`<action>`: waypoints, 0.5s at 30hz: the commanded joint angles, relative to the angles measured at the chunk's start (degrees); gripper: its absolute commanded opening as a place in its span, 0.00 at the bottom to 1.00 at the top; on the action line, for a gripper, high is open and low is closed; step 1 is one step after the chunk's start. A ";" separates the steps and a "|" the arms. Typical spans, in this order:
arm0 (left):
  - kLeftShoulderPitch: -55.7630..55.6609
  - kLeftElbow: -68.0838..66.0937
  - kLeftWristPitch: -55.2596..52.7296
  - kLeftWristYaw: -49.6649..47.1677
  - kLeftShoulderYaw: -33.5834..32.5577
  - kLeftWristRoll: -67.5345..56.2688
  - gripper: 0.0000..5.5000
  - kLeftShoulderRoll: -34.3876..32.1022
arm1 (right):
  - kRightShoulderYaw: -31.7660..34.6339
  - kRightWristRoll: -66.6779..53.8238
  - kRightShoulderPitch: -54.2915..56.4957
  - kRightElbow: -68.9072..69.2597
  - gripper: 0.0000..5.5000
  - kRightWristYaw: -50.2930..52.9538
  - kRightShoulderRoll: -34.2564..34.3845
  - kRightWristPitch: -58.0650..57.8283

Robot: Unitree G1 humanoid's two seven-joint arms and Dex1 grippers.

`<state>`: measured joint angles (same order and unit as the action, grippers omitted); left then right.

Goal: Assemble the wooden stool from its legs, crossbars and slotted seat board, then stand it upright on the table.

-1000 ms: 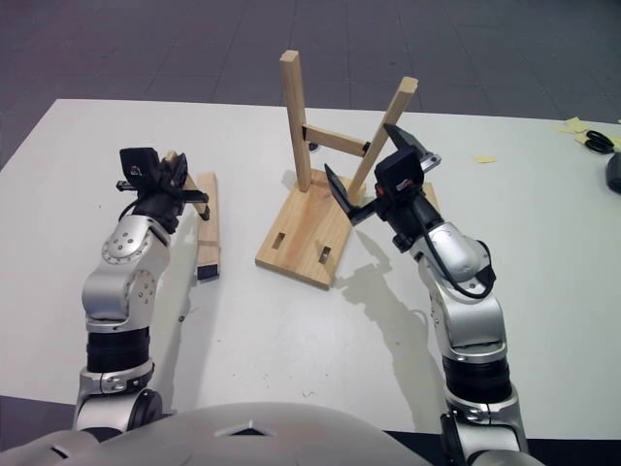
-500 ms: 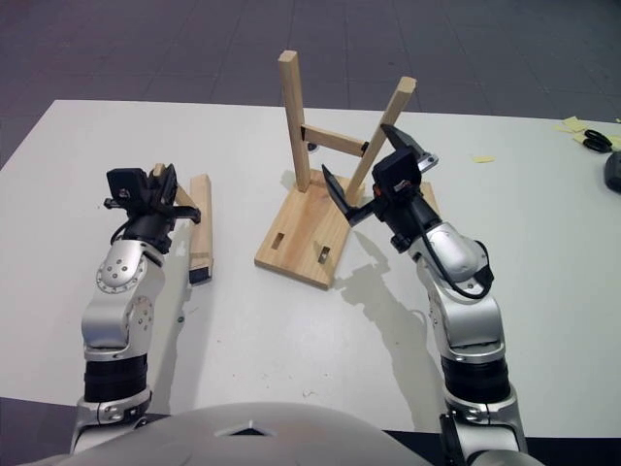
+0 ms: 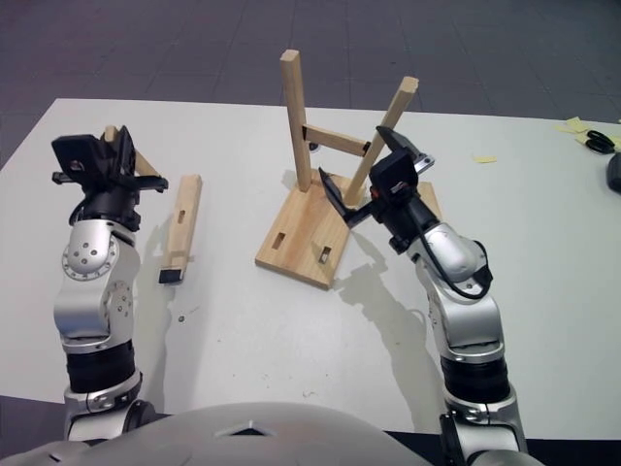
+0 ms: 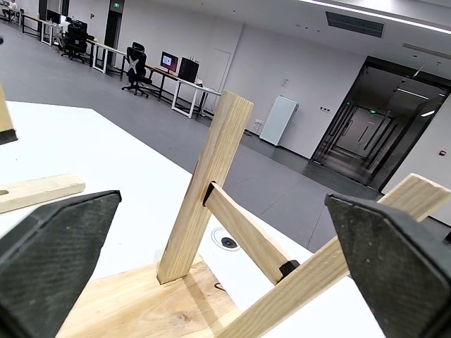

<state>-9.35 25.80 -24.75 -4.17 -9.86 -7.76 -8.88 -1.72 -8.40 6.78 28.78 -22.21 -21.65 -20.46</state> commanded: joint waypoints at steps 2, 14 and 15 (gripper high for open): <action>-0.43 -0.90 -6.80 -0.90 -6.84 -8.72 0.08 3.71 | 0.10 0.22 -0.70 0.64 0.98 0.07 -0.26 -0.41; -1.03 -9.87 -8.60 -0.77 -13.53 -18.66 0.08 5.66 | 0.39 -0.01 -0.28 0.06 0.98 -0.07 -0.35 -0.24; -0.95 -10.28 -8.39 -0.68 -13.33 -18.48 0.08 5.62 | 0.42 -0.01 -0.29 0.07 0.98 -0.07 -0.36 -0.28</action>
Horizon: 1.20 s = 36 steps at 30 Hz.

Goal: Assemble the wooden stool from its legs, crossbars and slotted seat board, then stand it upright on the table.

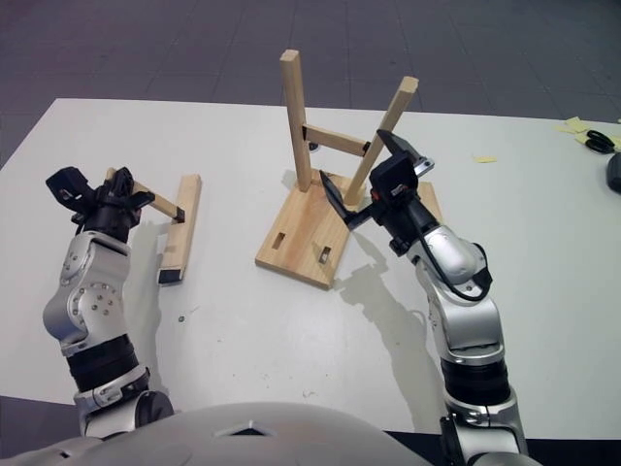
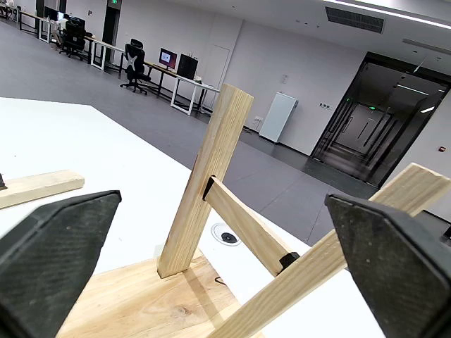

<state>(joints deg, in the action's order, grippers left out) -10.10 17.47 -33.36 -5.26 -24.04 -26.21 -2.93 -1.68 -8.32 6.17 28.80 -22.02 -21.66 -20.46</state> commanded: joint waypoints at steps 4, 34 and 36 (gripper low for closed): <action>-0.11 -3.04 1.51 1.04 1.10 0.85 0.08 -1.62 | 0.38 -0.22 0.39 0.00 0.98 -0.32 -0.30 -0.34; -4.90 -6.52 -3.64 7.34 -0.25 -5.88 0.08 -9.54 | -0.04 -0.07 0.20 0.45 0.98 -0.23 -0.24 -0.95; -4.55 -6.70 -3.96 7.75 0.13 -5.89 0.08 -9.92 | -0.06 -0.03 0.21 0.41 0.98 -0.23 -0.24 -0.89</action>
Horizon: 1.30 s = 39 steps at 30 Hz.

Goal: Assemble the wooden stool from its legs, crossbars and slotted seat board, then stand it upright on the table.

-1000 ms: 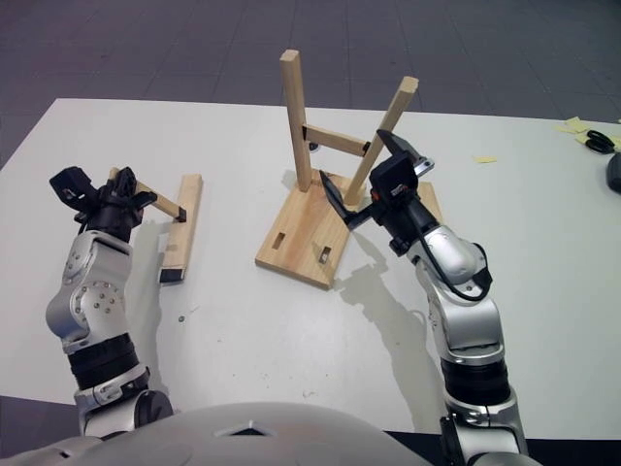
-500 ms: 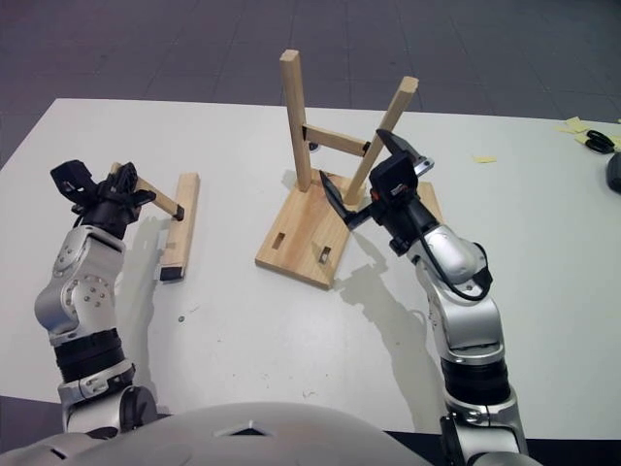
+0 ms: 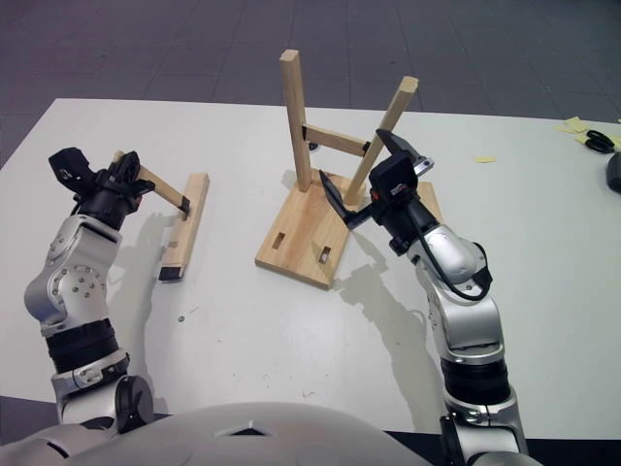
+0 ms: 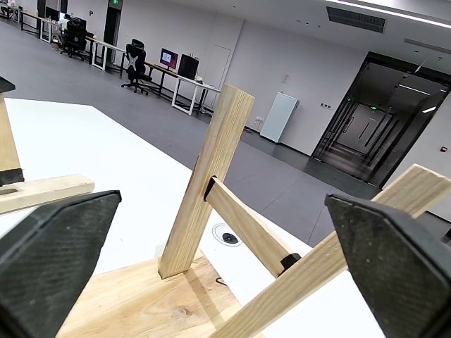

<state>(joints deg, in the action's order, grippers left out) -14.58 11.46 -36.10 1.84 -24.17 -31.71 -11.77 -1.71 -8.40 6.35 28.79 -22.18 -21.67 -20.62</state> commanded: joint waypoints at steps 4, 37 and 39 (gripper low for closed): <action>0.62 -1.18 -1.19 1.13 0.71 -0.05 0.08 -1.38 | -0.06 0.05 0.00 0.43 0.98 -0.12 -0.26 -0.75; 0.00 -6.56 1.81 5.86 5.40 5.56 0.08 -6.85 | 0.01 -0.13 0.26 0.37 0.98 0.14 0.00 -0.95; 0.13 -6.78 2.10 6.30 6.41 6.37 0.08 -6.98 | 0.04 -0.18 0.36 0.48 0.98 0.20 0.03 -1.04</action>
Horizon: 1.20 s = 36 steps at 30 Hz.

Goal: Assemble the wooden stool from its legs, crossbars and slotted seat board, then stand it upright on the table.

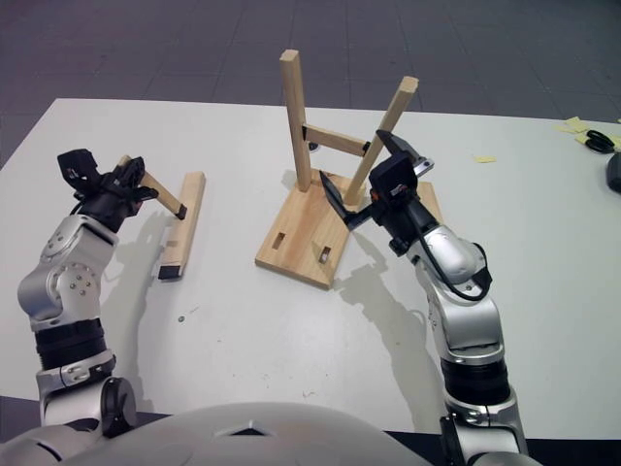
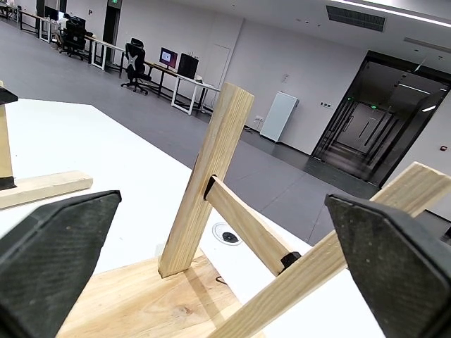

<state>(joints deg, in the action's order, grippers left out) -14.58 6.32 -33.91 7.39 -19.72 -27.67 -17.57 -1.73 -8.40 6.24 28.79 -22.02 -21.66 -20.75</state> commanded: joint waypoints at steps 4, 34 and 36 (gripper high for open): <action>1.91 -1.49 0.94 1.25 3.91 3.81 0.08 -0.43 | 0.00 -0.18 0.61 0.88 0.98 0.25 0.16 -1.18; 9.65 -8.29 3.15 7.71 15.21 10.29 0.08 -0.69 | -0.17 0.39 3.19 0.65 0.98 0.22 0.06 -0.82; 8.93 -7.82 3.41 7.31 14.40 9.88 0.08 -0.53 | -0.17 0.45 3.33 0.48 0.98 0.25 0.10 -0.75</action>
<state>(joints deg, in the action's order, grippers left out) -10.74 4.71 -21.59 14.29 -7.80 -18.13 -19.21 -1.77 -8.21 8.30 29.40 -21.86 -21.61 -21.73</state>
